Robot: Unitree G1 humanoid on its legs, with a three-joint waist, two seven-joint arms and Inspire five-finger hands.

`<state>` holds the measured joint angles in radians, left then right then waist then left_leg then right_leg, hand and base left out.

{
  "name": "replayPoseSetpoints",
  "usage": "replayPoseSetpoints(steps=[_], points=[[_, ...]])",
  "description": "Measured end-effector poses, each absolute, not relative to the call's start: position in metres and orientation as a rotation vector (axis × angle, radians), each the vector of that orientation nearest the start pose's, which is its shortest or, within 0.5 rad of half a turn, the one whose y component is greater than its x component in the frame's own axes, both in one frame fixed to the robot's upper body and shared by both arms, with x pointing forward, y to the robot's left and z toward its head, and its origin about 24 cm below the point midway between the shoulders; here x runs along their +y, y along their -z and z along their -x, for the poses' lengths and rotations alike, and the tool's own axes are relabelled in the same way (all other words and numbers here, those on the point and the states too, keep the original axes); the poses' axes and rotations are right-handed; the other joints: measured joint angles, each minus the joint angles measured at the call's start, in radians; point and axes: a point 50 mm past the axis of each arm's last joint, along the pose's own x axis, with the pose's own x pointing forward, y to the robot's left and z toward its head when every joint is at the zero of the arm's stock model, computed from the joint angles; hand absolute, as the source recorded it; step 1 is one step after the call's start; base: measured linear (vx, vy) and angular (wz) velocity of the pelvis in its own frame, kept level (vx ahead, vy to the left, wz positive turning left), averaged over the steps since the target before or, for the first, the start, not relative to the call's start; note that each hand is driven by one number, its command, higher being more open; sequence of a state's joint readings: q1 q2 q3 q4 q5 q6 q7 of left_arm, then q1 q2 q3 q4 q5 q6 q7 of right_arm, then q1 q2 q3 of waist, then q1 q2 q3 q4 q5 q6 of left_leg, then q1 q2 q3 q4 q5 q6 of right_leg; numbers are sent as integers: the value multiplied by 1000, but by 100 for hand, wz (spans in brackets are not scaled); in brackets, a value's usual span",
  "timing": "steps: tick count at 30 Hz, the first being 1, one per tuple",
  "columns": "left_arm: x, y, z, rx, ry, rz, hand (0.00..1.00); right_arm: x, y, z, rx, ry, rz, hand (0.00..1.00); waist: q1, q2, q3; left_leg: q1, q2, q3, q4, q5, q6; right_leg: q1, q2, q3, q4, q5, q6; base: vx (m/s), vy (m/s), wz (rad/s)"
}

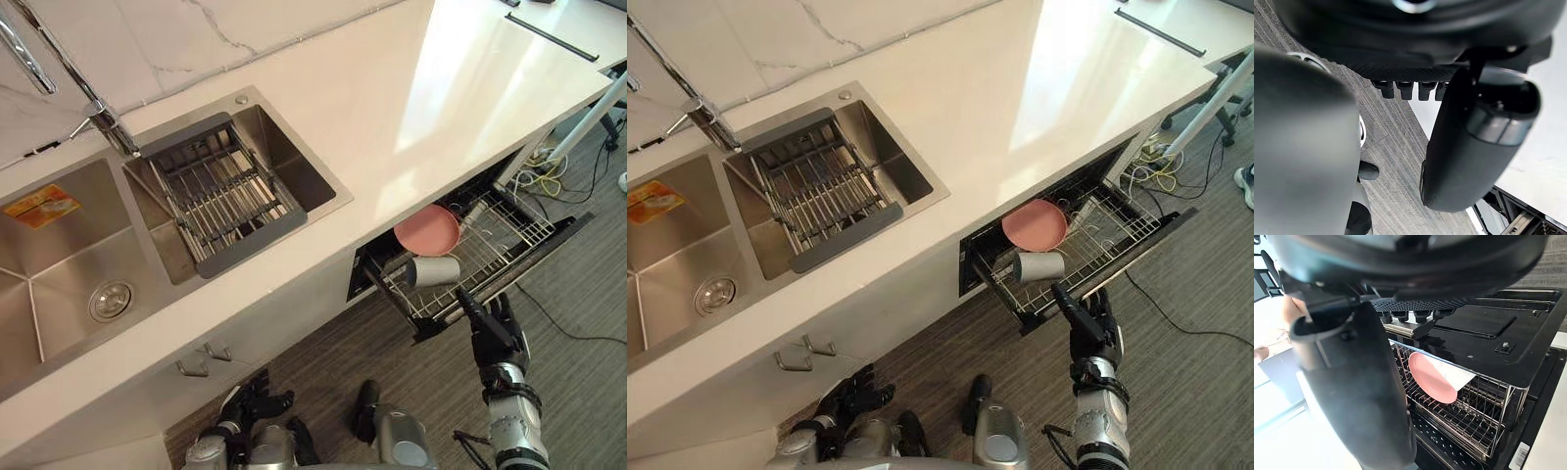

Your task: Walk over to the sink, pick up the cup, carry it to the dishwasher, place the cup inside the dishwasher, then close the dishwasher door

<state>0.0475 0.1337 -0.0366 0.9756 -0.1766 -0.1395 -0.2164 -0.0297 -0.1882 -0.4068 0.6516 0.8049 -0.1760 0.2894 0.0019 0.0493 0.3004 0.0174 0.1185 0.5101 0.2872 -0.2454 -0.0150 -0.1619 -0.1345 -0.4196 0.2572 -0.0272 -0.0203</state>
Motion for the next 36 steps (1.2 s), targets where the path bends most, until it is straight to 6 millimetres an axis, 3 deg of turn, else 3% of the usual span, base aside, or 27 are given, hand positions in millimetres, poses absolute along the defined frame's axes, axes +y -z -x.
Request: replayPoseSetpoints(steps=[8,18,23,30,36], points=[[183,136,-151,816,103,87,100,-282,25,-234,-3,303,-673,100,13,17,48,-80,23,-6,77,-18,8,-66,-5,0,43,-7,-11,-42,-30,1],[179,122,-177,713,116,86,100,-272,-44,-300,-125,29,-562,100,57,38,112,-201,65,-47,182,-30,3,-154,-9,-36,119,-40,-45,-44,-70,9],[180,115,-188,676,121,79,100,-249,-90,-333,-202,-169,-483,100,58,38,125,-262,82,-75,231,-33,4,-193,-13,-55,149,-50,-59,-53,-41,9],[181,110,-194,638,103,119,100,-255,-103,-338,-218,-224,-597,100,56,39,127,-331,93,-103,262,-31,13,-235,-13,-80,157,-51,-60,-70,-33,8],[183,106,-197,620,102,112,100,-254,-113,-346,-216,-265,-588,100,54,39,129,-369,109,-118,273,-16,12,-256,1,-97,143,-51,-63,-58,-52,2]])
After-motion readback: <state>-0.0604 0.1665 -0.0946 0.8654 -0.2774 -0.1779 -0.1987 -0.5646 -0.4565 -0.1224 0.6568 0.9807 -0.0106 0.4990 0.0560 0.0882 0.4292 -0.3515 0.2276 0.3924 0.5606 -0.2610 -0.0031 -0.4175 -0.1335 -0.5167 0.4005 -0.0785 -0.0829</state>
